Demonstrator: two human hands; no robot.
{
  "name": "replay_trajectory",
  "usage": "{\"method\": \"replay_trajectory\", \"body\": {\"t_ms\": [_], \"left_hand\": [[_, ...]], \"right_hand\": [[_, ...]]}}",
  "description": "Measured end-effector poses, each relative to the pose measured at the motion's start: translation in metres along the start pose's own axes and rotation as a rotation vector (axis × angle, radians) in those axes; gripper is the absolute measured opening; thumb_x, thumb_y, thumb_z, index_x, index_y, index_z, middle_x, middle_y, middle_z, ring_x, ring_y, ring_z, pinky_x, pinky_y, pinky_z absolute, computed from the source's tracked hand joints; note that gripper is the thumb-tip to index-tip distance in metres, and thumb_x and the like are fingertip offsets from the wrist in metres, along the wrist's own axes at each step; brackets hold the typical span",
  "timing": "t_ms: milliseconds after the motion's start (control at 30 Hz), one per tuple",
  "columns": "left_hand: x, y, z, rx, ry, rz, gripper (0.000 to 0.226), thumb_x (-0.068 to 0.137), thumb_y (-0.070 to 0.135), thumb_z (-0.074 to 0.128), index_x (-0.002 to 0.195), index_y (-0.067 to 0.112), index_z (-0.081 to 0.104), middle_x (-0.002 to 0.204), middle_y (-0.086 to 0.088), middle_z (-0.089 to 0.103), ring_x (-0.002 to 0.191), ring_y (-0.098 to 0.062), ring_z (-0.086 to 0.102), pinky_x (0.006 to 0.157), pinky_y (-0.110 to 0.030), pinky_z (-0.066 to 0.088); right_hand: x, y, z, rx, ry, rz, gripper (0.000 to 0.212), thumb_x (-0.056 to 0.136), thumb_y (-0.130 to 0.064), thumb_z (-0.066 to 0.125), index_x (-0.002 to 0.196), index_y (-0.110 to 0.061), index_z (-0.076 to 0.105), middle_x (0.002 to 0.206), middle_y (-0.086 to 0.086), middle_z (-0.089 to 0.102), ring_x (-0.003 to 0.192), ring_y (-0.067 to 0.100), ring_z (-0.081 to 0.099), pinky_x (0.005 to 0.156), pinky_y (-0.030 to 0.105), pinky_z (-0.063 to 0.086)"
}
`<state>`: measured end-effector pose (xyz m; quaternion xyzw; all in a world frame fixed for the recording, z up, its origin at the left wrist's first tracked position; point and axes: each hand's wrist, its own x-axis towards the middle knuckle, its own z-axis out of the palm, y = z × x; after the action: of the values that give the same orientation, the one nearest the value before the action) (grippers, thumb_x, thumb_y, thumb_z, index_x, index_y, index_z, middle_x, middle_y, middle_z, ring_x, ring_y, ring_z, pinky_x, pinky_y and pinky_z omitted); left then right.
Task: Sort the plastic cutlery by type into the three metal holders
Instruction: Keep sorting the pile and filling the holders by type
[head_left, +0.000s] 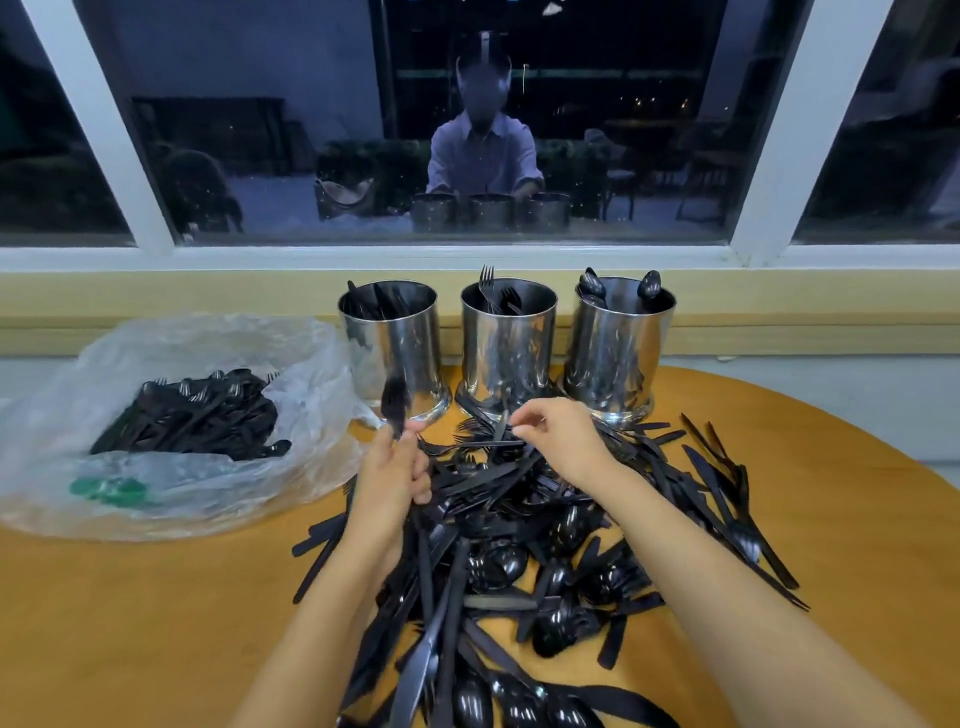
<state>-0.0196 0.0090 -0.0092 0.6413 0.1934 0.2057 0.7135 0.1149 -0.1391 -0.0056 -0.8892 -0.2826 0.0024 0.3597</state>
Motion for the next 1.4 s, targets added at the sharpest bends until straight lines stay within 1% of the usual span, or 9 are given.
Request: {"method": "replay_trajectory", "body": {"t_ms": [133,300,433,533,700,900,1200,1300,1400], "left_hand": [[0.019,-0.009,-0.008,-0.194,0.07,-0.046,0.023,0.105,0.008,0.035,0.098,0.006,0.056,0.077,-0.005,0.056,0.065,-0.013,0.055,0.067,-0.024,0.049],[0.027,-0.021,-0.011,-0.355,0.018,-0.136,0.019,0.105,0.008,0.038,0.11,0.006,0.056,0.067,0.003,0.045,0.05,-0.006,0.032,0.045,-0.017,0.031],[0.029,-0.023,-0.012,-0.407,0.008,-0.16,0.02,0.104,0.011,0.04,0.116,0.009,0.057,0.063,0.006,0.044,0.049,-0.005,0.031,0.045,-0.017,0.028],[0.026,-0.026,-0.011,-0.464,0.023,-0.16,0.019,0.104,0.011,0.042,0.113,0.007,0.057,0.067,0.003,0.044,0.051,-0.006,0.034,0.048,-0.019,0.029],[0.02,-0.028,-0.003,-0.428,-0.029,-0.102,0.02,0.104,0.017,0.045,0.109,0.006,0.06,0.073,0.0,0.047,0.054,-0.007,0.037,0.051,-0.02,0.031],[0.006,-0.028,0.007,-0.253,-0.185,-0.027,0.046,0.09,0.041,0.055,0.117,0.005,0.06,0.073,0.004,0.045,0.066,-0.007,0.039,0.065,-0.025,0.036],[0.003,-0.025,0.003,-0.291,-0.202,-0.047,0.026,0.088,0.034,0.06,0.094,0.009,0.061,0.077,0.0,0.047,0.073,-0.014,0.044,0.082,-0.043,0.043],[0.005,-0.024,0.001,-0.306,-0.207,-0.053,0.026,0.1,0.032,0.048,0.087,0.01,0.056,0.078,0.0,0.047,0.072,-0.014,0.046,0.07,-0.035,0.049],[0.008,-0.025,-0.001,-0.317,-0.192,-0.005,0.03,0.104,0.03,0.04,0.084,0.012,0.051,0.083,-0.002,0.052,0.08,-0.015,0.049,0.08,-0.032,0.046]], "right_hand": [[0.026,0.0,0.022,-0.323,-0.185,-0.055,0.024,0.096,-0.018,0.06,0.118,-0.015,0.067,0.115,0.005,0.068,0.109,0.023,0.061,0.092,0.04,0.05],[0.034,-0.003,0.033,-0.553,-0.205,-0.046,0.022,0.092,-0.012,0.064,0.113,-0.019,0.067,0.104,0.002,0.068,0.1,0.021,0.059,0.078,0.033,0.048],[0.019,0.0,0.022,-0.408,-0.042,0.033,0.009,0.094,-0.022,0.063,0.101,-0.017,0.066,0.092,-0.003,0.068,0.09,0.018,0.061,0.076,0.033,0.051],[-0.011,-0.004,0.015,-0.006,0.163,0.097,0.006,0.091,-0.024,0.066,0.094,-0.019,0.067,0.085,-0.004,0.066,0.079,0.013,0.059,0.068,0.023,0.047],[-0.065,-0.027,0.023,0.656,-0.021,0.249,0.012,0.088,-0.016,0.069,0.098,-0.022,0.071,0.081,-0.008,0.069,0.065,-0.006,0.06,0.056,0.009,0.043],[-0.071,-0.031,0.037,0.711,0.003,0.201,0.008,0.081,-0.011,0.076,0.087,-0.008,0.071,0.071,-0.001,0.068,0.067,0.004,0.062,0.059,0.016,0.05],[-0.075,-0.034,0.044,0.727,-0.037,0.115,0.008,0.079,-0.006,0.077,0.082,-0.009,0.069,0.069,-0.002,0.067,0.064,0.007,0.062,0.065,0.02,0.054],[-0.073,-0.033,0.044,0.709,-0.031,0.078,0.007,0.081,-0.005,0.074,0.085,-0.01,0.072,0.072,-0.003,0.068,0.066,0.009,0.063,0.068,0.021,0.055],[-0.07,-0.025,0.041,0.641,0.036,0.052,0.01,0.084,-0.007,0.071,0.087,-0.016,0.073,0.076,-0.002,0.07,0.069,0.009,0.063,0.07,0.022,0.055]]}}
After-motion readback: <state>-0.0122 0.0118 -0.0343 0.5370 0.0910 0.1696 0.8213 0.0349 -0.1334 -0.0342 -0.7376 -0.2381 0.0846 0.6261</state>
